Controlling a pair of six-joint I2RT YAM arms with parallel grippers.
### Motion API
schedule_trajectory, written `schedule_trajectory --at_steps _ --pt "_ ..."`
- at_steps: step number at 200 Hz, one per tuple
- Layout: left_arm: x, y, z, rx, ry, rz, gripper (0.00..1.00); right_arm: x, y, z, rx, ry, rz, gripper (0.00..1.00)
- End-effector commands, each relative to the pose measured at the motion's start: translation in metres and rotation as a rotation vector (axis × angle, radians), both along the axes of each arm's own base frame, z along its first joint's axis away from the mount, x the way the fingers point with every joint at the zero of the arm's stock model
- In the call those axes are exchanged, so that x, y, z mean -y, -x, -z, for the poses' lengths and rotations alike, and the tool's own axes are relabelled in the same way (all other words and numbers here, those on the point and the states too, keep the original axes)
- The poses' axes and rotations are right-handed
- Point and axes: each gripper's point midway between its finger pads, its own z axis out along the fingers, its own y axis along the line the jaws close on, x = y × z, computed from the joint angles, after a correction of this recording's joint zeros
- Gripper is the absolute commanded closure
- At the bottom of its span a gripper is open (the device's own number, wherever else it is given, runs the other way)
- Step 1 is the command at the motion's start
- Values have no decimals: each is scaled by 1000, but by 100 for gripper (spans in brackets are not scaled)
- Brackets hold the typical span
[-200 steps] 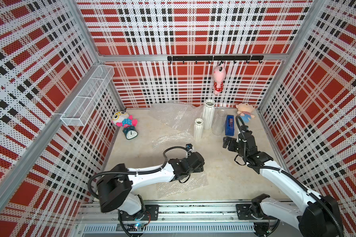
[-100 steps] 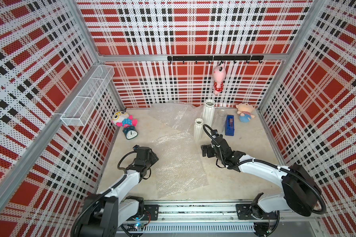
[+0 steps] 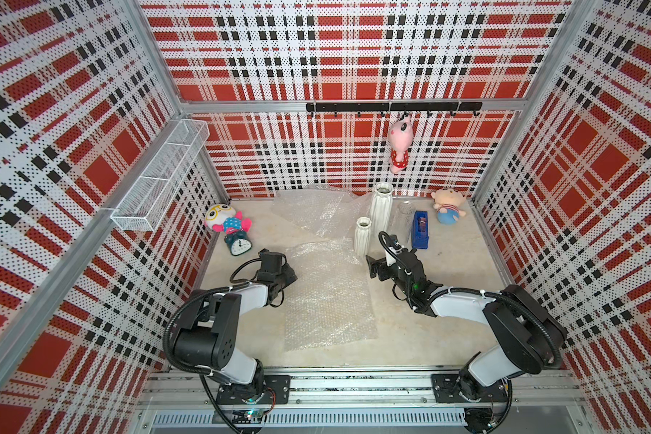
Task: Wrap vases in bubble wrap
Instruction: Move the bubble wrap to the center of the board, then pick up the vase from the center of the board.
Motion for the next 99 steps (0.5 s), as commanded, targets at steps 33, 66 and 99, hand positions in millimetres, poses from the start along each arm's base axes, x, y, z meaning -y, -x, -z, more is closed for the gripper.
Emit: schedule_trajectory --at_steps 33,66,99 --pt "-15 -5 -13 15 -64 -65 37 -24 -24 -35 193 -51 -78 1" --pt "-17 -1 -25 42 -56 -80 34 -25 -41 -35 216 -72 -73 1" --pt "-17 5 -31 63 -48 -85 32 -28 -60 -30 230 -75 -45 2"
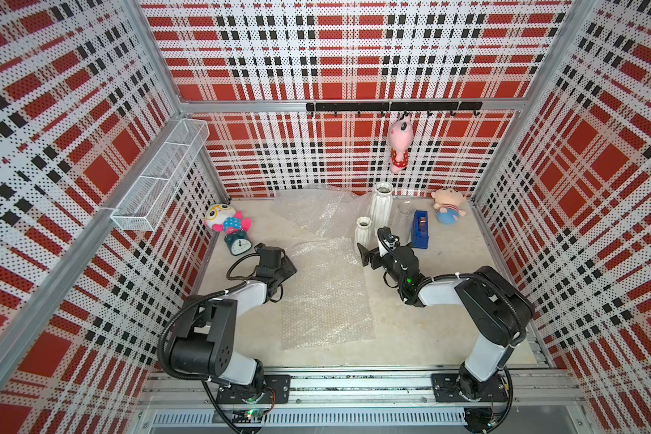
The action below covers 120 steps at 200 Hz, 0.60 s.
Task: Wrap vases in bubble wrap
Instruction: Pick up the vase from the center of the board.
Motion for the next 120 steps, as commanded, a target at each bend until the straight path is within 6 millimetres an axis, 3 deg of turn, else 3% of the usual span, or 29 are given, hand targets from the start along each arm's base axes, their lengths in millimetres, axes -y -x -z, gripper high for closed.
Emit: schedule_trajectory --at_steps 1,67,120 --pt "-3 8 -2 1 -4 -14 32 -3 -14 -11 63 -24 6 2" --pt "-3 17 2 -3 6 -8 30 -16 -37 -5 85 -55 14 3" --pt "-2 20 1 -1 9 -5 29 -18 -44 -2 100 -66 26 12"
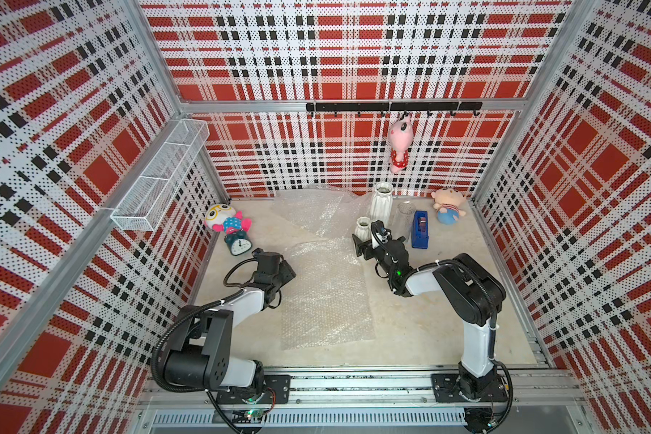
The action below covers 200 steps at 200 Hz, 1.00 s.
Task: Wrap vases in bubble wrap
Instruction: Pick up the vase from the center of the board.
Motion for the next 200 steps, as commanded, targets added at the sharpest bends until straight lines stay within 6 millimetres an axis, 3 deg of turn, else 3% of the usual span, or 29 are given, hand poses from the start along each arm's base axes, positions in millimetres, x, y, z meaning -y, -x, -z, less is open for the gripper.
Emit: schedule_trajectory --at_steps 1,96,148,171,200 --pt "1 2 -4 12 6 6 29 1 -7 -10 47 -29 15 12" --pt "-1 3 -7 13 -3 4 29 -6 -5 -9 47 0 -21 47" --pt "12 9 -16 32 20 23 28 15 5 -43 116 38 50 51" --pt "24 15 -23 52 23 33 28 29 16 -67 144 69 86 52" --pt "22 24 -31 89 56 18 28 44 36 -86 148 108 111 54"
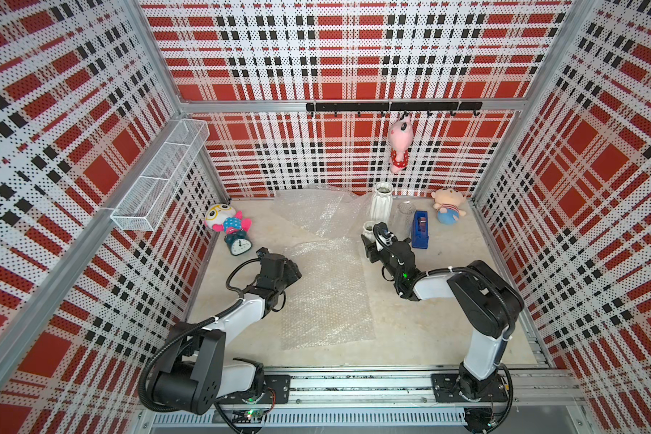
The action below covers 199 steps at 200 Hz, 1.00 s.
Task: Wrap vases in bubble wrap
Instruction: Pick up the vase from the center of the board, then place the vase in bubble wrap.
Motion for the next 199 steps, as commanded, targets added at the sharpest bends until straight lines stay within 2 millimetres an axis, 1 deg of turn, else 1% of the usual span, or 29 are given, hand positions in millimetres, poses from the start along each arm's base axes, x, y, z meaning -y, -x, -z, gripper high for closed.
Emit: schedule_trajectory --at_steps 1,14,31,62,68,80,86,87,95,112,120,134,172,199 --pt "-5 11 -3 12 18 -32 28 15 13 -61 129 -4 42 54" --pt "-12 16 -9 34 29 -54 28 9 28 -65 115 47 10 54" --pt "-30 24 -15 63 67 -104 28 -14 53 -62 84 179 -63 55" --pt "-68 42 -30 120 79 -213 28 -59 103 -42 -20 357 -196 56" --pt "-73 45 -33 130 79 -231 28 -67 112 -35 -44 399 -219 56" --pt "-83 50 -39 153 87 -260 28 -81 127 -28 -72 476 -239 57" --pt "-87 53 -40 162 90 -273 28 -88 135 -18 -94 526 -260 56" --pt "-88 53 -41 165 91 -274 28 -89 135 -20 -93 528 -259 56" --pt "-92 56 -44 179 94 -289 28 -96 143 -12 -110 592 -268 56" --pt "-99 61 -47 201 94 -314 28 -106 156 6 -163 713 -293 58" --pt "-100 62 -49 211 97 -320 28 -111 162 11 -179 757 -306 60" --pt "-101 63 -51 219 98 -327 27 -116 172 21 -201 833 -331 60" --pt "-107 66 -50 212 82 -354 27 -136 205 36 -265 982 -436 60" --pt "-113 69 -54 224 69 -384 27 -151 226 43 -299 1042 -492 60"
